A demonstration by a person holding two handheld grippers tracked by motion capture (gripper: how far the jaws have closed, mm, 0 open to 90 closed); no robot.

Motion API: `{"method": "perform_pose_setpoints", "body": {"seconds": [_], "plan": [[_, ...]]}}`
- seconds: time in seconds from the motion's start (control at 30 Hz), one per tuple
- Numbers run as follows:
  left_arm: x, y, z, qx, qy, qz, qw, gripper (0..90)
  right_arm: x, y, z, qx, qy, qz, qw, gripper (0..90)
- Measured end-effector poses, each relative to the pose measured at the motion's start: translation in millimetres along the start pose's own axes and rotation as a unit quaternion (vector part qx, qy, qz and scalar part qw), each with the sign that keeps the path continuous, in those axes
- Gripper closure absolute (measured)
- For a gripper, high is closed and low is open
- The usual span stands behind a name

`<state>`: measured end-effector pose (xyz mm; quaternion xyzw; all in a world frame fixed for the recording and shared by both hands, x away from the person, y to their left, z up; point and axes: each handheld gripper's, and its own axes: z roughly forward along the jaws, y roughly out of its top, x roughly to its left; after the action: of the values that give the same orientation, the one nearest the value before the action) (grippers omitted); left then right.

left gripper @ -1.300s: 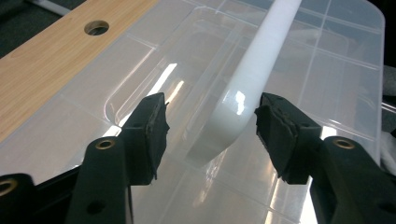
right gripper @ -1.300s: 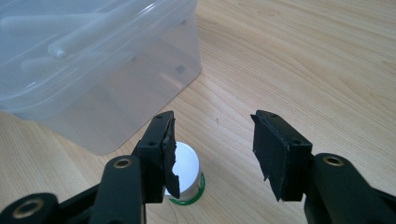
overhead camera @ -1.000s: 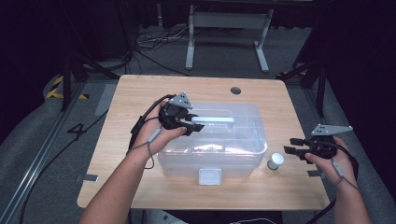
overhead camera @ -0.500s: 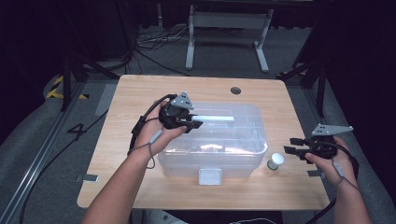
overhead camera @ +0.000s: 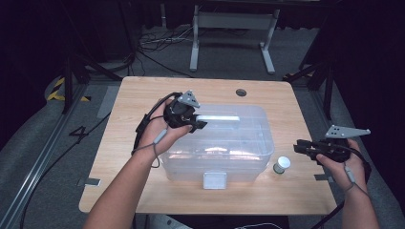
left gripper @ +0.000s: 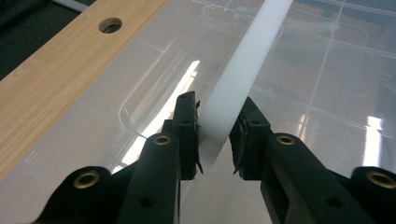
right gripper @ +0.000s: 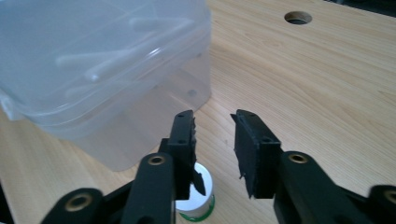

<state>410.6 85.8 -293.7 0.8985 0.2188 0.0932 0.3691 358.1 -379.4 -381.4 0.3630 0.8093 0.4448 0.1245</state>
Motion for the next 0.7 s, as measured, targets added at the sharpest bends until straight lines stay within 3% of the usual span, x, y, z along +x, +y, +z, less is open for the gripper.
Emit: {"method": "perform_pose_setpoints", "body": {"seconds": [0.2,0.27,0.37,0.5,0.7], "plan": [[3.9,8.7,-2.1,0.017,0.0,-0.004,0.9998,74.1,9.2,5.3,-4.4,-0.005,0.028,-0.009,0.9996,86.9],[6.9,11.2,-2.7,0.02,-0.004,-0.006,0.9998,74.1,13.9,8.0,-4.8,-0.009,0.049,-0.009,0.9987,89.5],[11.1,13.7,-3.7,0.016,-0.006,-0.008,0.9998,74.0,21.3,11.5,-3.7,-0.011,0.075,-0.019,0.9969,89.8],[15.3,17.5,-4.2,0.016,-0.007,-0.014,0.9998,74.0,35.2,17.0,1.7,-0.004,0.116,-0.047,0.9921,89.7],[20.5,22.1,-5.0,0.021,-0.013,-0.018,0.9995,73.9,45.4,19.5,12.7,0.011,0.136,-0.066,0.9884,89.8]]}}
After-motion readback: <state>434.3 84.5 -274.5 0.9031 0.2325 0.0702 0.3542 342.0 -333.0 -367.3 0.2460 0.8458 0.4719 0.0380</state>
